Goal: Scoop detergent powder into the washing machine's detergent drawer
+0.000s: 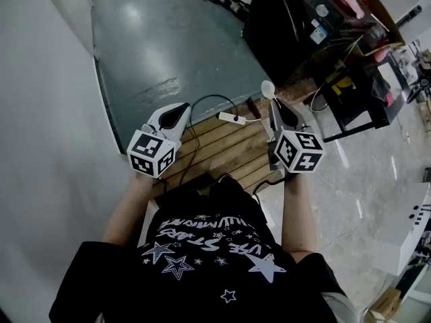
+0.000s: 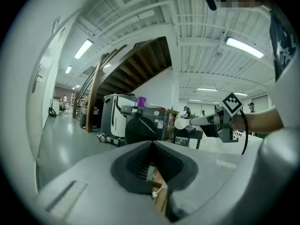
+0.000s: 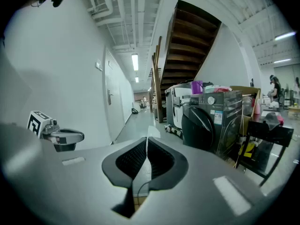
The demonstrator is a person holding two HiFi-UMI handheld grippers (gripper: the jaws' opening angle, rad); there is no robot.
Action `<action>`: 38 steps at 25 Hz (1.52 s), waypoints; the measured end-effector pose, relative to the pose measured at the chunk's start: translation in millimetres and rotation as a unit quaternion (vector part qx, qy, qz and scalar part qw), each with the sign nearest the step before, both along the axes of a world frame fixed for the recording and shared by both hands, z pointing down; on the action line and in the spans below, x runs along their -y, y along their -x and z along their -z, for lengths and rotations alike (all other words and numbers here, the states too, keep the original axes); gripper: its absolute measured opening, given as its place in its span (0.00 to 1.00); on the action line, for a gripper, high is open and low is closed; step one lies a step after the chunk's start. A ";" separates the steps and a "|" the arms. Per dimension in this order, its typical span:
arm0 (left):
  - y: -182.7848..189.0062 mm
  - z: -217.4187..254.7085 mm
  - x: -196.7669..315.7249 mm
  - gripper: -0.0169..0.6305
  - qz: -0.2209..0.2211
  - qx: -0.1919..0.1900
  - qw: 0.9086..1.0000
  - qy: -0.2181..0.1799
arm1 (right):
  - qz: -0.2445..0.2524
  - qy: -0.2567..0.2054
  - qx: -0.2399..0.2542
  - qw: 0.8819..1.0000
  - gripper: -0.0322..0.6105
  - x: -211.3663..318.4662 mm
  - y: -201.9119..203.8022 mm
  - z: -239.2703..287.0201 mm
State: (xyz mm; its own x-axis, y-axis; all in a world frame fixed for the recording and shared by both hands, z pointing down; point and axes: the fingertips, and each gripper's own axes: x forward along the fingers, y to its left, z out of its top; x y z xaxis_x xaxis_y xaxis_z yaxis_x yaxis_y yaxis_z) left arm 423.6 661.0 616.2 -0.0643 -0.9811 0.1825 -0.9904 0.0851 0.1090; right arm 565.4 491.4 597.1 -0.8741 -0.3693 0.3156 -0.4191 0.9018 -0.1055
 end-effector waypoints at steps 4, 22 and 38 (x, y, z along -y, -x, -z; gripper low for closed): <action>3.6 4.6 -10.8 0.03 0.003 -0.002 1.000 -0.002 | 0.006 -0.004 -0.008 1.000 0.10 -15.6 2.3 2.6; 49.9 -25.9 -22.1 0.03 0.041 -0.027 0.999 0.021 | -0.025 0.029 0.011 0.999 0.11 8.7 36.8 -10.9; 265.3 36.7 235.6 0.03 0.038 -0.029 0.998 0.048 | -0.025 0.064 0.018 0.997 0.11 275.4 252.2 12.0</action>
State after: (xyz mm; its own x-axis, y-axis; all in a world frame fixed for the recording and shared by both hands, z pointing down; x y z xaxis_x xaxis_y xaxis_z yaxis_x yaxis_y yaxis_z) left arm 158.3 425.4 579.4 -0.1235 -0.9515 0.2818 -0.9729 0.1720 0.1544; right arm 313.1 216.0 585.1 -0.8678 -0.3707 0.3309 -0.4562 0.8584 -0.2347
